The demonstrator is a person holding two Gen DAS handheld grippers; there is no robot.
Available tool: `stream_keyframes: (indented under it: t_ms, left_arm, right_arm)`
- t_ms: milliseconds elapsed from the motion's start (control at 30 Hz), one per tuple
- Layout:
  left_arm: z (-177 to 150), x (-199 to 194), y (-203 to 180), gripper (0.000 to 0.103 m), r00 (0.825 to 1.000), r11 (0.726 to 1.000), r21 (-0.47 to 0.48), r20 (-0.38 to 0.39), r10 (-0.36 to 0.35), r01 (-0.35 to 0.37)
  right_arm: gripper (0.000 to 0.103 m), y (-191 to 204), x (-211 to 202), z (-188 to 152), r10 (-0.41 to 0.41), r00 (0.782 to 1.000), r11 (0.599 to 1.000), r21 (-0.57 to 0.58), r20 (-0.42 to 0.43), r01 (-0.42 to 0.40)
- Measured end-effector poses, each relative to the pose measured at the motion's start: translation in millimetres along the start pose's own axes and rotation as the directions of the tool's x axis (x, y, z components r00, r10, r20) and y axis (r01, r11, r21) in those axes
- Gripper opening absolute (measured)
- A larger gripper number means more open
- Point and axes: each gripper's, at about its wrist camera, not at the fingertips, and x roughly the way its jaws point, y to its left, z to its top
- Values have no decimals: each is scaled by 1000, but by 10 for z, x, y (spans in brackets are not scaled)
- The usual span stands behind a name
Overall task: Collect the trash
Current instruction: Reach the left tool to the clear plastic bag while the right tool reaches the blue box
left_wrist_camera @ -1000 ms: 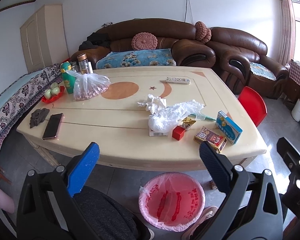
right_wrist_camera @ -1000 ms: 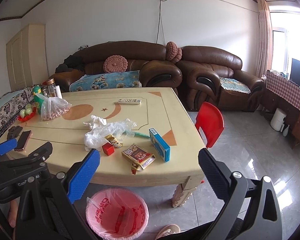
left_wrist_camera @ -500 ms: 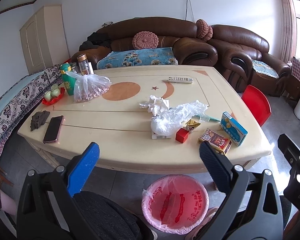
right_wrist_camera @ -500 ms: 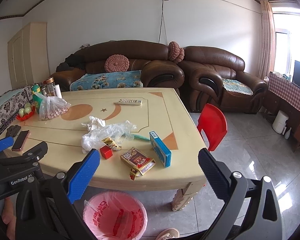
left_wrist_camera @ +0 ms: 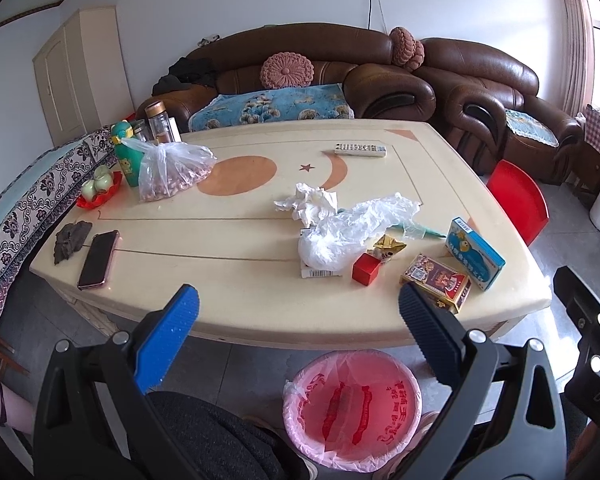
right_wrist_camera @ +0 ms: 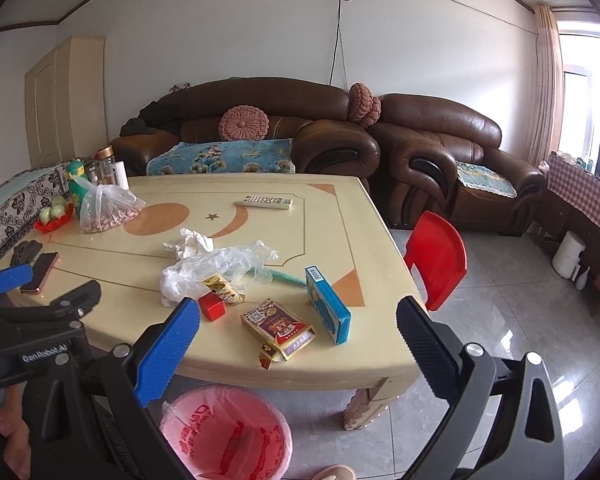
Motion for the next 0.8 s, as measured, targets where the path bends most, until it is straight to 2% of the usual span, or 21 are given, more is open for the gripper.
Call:
stream_keyframes:
  t_ms: [300, 567, 700, 800]
  left_arm:
    - [102, 345, 35, 98, 998, 1000, 9, -56, -22, 23]
    - [308, 832, 180, 98, 990, 998, 10, -127, -55, 57]
    - [380, 1054, 90, 98, 984, 988, 95, -141, -108, 122]
    - [409, 1257, -48, 98, 978, 965, 199, -154, -144, 173]
  right_arm:
    - [96, -118, 449, 15, 62, 996, 998, -9, -65, -62]
    - [96, -359, 946, -4, 99, 986, 993, -46, -134, -106]
    - [96, -433, 1209, -35, 120, 975, 988, -76, -189, -137]
    - [96, -491, 1404, -73, 158, 959, 980, -83, -236, -182]
